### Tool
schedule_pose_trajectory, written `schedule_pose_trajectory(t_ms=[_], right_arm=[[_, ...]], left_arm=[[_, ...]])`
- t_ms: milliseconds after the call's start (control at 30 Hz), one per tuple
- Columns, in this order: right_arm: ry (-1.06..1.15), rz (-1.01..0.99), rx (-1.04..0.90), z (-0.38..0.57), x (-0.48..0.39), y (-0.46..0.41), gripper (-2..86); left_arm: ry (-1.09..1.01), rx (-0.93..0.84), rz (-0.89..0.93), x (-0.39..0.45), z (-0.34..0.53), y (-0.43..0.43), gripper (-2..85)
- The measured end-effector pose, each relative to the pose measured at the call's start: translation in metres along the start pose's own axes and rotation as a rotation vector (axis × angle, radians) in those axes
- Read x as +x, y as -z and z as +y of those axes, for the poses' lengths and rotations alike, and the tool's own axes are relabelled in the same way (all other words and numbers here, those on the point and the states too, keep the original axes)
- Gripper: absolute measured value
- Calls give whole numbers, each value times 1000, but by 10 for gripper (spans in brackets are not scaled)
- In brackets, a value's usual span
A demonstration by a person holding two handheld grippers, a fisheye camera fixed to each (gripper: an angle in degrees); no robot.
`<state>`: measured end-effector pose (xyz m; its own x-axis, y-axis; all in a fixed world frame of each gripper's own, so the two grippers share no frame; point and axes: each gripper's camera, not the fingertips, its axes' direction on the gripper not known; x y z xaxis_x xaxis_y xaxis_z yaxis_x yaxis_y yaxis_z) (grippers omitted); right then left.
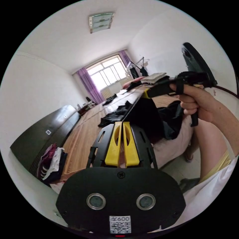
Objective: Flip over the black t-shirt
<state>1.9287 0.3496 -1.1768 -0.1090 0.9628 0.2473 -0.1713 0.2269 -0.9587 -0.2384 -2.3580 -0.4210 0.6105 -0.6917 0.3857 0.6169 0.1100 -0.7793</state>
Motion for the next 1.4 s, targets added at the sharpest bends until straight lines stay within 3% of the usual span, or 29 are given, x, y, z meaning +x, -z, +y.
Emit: schedule_pose_trajectory(t_ms=[133,267,400,600,1000,1400], right_arm=[[261,-97,112,4,-45,3,-9],[320,-21,95,-4,-62,-7,-9],[159,-11,30,0,-24,-18,-8],[-187,87,126,7,45,10,-8],[-461,146,152,-47,143,32,-8],[-426,115,131,-72,170,27,-8]], left_arm=[[102,160,-153,-93,37,58,15],[77,88,-186,-123,124,65,14],[17,-39,-103,-110,239,37,20],[49,-83,127,-92,301,-5,38],[-22,-123,306,-86,343,-105,110],[18,-114,301,-86,312,-117,92]])
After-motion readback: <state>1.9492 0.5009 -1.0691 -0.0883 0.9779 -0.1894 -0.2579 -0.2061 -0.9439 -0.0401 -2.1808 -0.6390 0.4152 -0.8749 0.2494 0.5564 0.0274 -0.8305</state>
